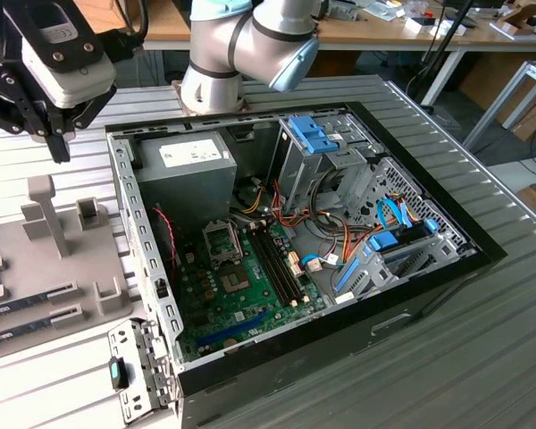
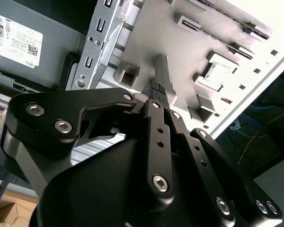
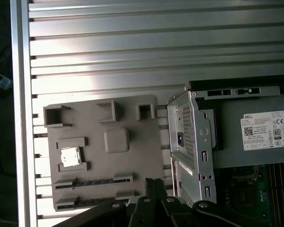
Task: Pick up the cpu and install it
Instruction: 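Reach for the cpu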
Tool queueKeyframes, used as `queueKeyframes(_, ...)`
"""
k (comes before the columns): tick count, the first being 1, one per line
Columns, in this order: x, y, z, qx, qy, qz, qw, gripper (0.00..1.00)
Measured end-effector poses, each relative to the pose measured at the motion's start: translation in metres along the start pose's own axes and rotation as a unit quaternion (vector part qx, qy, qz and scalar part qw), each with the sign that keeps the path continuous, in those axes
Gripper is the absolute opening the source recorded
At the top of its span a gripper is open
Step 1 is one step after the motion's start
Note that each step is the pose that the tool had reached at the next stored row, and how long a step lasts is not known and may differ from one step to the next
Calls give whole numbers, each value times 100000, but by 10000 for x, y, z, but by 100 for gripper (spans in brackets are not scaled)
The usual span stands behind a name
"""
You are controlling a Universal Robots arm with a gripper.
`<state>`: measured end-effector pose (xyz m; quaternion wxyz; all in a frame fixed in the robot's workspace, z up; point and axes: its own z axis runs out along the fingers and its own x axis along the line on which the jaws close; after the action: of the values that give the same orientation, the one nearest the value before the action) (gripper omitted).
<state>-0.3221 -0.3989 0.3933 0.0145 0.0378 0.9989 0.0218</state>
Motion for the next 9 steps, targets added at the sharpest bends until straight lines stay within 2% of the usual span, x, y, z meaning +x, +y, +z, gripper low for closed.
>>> queueKeyframes(9, 114, -9, -3, -1, -12, -2, 100000, 11)
